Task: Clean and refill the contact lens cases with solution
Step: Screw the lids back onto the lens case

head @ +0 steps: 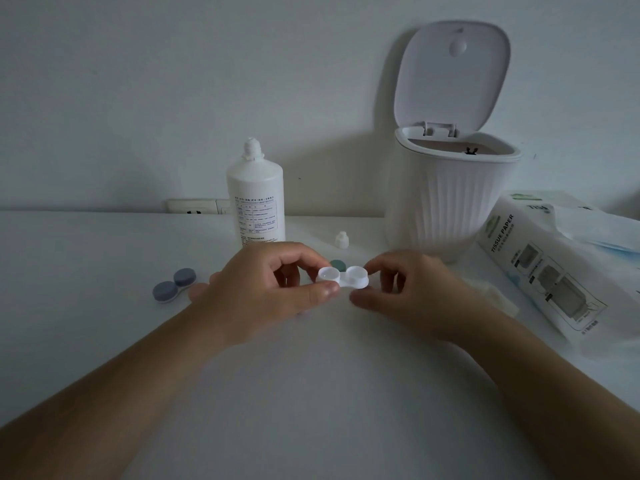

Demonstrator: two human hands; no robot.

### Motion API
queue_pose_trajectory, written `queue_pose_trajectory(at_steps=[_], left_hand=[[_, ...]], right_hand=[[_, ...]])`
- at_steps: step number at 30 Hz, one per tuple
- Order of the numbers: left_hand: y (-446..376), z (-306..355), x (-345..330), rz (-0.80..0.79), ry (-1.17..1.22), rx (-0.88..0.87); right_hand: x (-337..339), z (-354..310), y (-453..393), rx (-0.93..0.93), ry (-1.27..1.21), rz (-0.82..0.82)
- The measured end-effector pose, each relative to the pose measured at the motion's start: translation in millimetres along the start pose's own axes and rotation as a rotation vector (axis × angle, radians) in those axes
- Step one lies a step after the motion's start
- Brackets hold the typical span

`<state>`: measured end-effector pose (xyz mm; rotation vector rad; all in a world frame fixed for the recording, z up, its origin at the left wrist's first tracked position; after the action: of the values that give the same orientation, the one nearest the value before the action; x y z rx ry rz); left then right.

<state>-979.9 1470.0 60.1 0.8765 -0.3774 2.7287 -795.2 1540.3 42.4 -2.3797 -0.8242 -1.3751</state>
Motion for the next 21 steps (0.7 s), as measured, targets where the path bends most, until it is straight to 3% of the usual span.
queue_pose_trajectory(at_steps=[12, 16, 21], left_hand=[[-0.5, -3.6, -0.1, -0.018, -0.041, 0.033], [-2.1, -4.6, 0.3, -0.016, -0.038, 0.036], [-1.8, -5.4, 0.8, -0.017, -0.033, 0.009]], right_hand=[[-4.2, -2.0, -2.7, 0.031, 0.009, 0.037], [12.2, -2.4, 3.6, 0.135, -0.351, 0.215], [18.1, 0.5, 5.9, 0.193, -0.694, 0.217]])
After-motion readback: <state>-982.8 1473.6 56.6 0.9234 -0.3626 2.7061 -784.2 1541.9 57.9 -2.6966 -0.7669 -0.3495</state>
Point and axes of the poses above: each hand's wrist, its own y-axis away from the middle knuckle, its own x-axis out of the back of the hand, z = x × y, the point moved 8 cm from there along -y, towards the middle knuckle, and after that the axes turned 15 degrees about -z, right-handed, at the moved point
